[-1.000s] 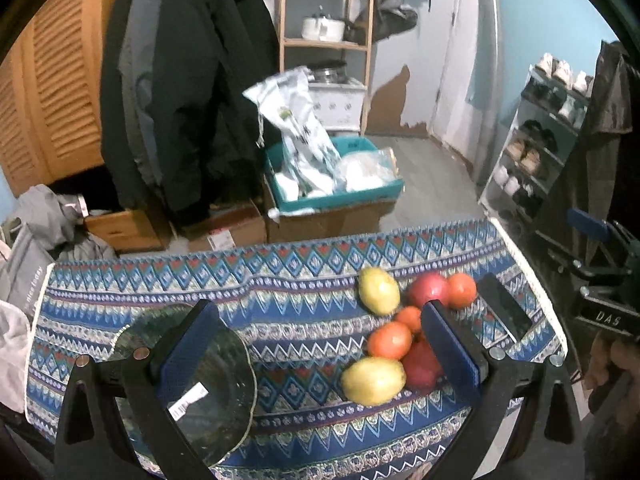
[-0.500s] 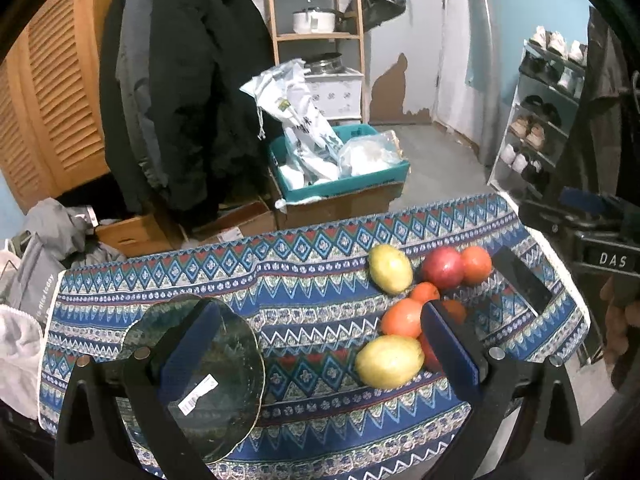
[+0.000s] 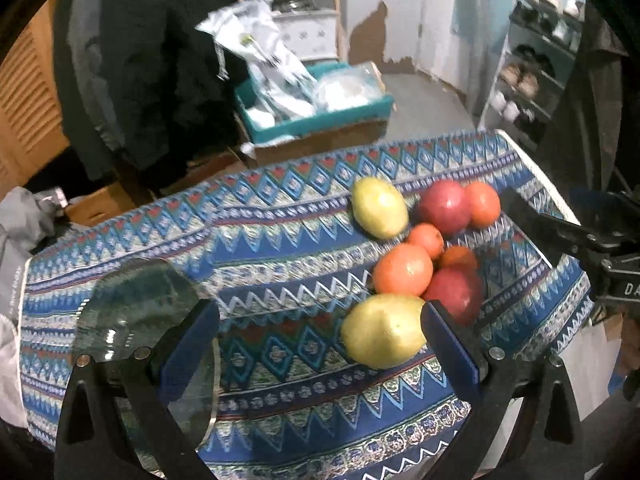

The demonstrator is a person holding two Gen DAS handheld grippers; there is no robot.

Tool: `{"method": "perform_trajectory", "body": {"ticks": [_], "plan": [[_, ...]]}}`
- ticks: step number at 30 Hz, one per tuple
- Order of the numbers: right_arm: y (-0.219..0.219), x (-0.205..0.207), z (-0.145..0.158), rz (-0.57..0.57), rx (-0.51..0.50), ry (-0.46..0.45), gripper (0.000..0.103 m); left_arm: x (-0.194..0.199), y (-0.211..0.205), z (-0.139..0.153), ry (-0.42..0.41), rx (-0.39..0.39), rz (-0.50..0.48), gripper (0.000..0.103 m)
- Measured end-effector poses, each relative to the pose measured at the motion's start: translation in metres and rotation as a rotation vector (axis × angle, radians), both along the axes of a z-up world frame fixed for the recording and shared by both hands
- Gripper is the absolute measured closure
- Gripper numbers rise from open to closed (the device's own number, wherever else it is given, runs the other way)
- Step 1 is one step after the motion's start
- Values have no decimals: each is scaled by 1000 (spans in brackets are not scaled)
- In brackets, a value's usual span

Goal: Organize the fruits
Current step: 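Close the left gripper on the large yellow-green fruit while the right tool moves toward a red apple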

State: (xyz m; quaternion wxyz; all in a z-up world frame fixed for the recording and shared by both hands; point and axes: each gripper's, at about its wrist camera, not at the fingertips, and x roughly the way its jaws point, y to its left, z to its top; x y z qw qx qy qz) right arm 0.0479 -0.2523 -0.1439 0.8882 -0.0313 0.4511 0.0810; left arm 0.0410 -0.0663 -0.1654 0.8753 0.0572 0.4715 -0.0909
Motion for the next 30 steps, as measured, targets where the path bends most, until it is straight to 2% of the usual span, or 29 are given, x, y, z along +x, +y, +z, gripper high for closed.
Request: {"method": "perform_trajectory", "body": {"ticks": [8, 12, 22, 30], "plan": [[-12, 3, -30, -43, -6, 78, 3, 8, -20, -35, 59, 37, -62, 1], [-15, 6, -37, -49, -3, 99, 3, 14, -23, -52, 102, 25, -69, 1], [-11, 1, -68, -75, 33, 182, 3, 19, -30, -70, 168, -34, -99, 1], [-14, 2, -70, -92, 25, 177, 3, 24, -38, -88, 220, -66, -122, 3]]}}
